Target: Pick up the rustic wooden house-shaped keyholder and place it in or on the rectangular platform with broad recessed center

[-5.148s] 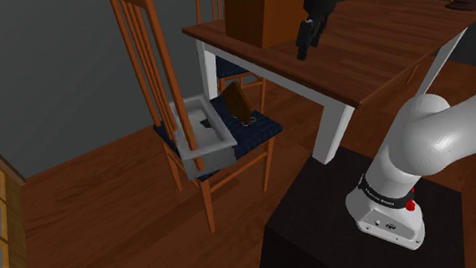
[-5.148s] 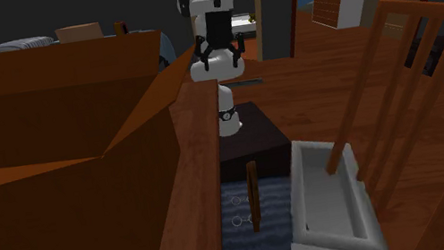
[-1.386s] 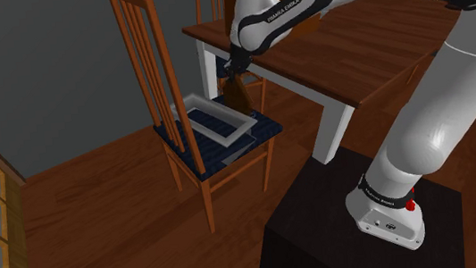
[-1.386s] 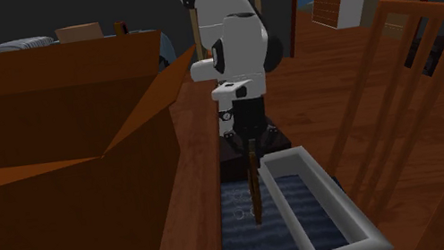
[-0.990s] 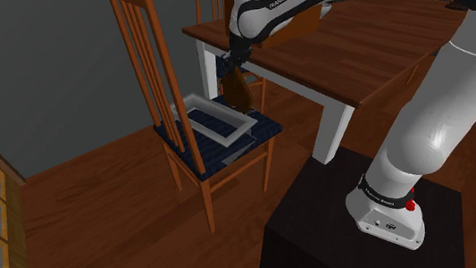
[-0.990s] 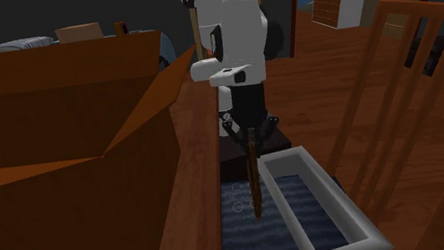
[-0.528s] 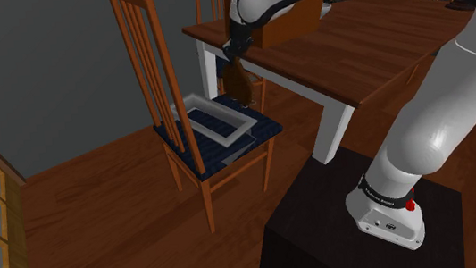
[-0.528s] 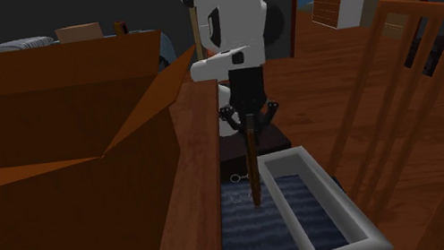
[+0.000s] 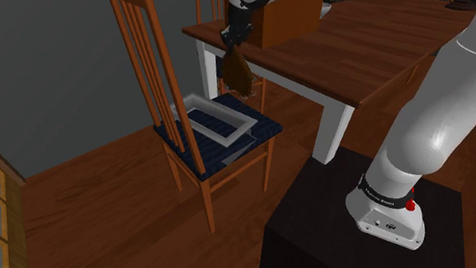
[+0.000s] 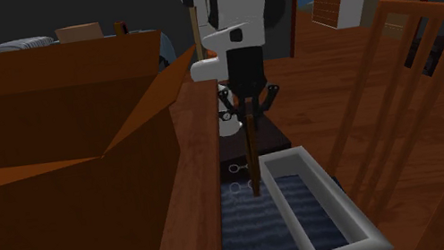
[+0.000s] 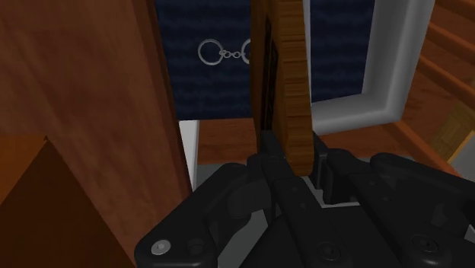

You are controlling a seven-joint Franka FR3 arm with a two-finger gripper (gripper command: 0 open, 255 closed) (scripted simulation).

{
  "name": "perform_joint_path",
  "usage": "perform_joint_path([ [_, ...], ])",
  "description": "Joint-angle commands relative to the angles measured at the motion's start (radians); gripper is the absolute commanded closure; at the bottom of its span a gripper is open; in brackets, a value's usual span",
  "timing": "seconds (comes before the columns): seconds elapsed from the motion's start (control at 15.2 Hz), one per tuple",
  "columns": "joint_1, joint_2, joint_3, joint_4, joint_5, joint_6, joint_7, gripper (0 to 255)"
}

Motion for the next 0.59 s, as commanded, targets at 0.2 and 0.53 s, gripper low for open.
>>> perform_joint_path([
  [0.2, 0.001, -0.014, 0.001, 0.053, 0.003, -0.067, -0.004, 255],
  [0.53, 0.037, 0.015, 0.054, 0.136, -0.02, -0.128, 0.09, 255],
])
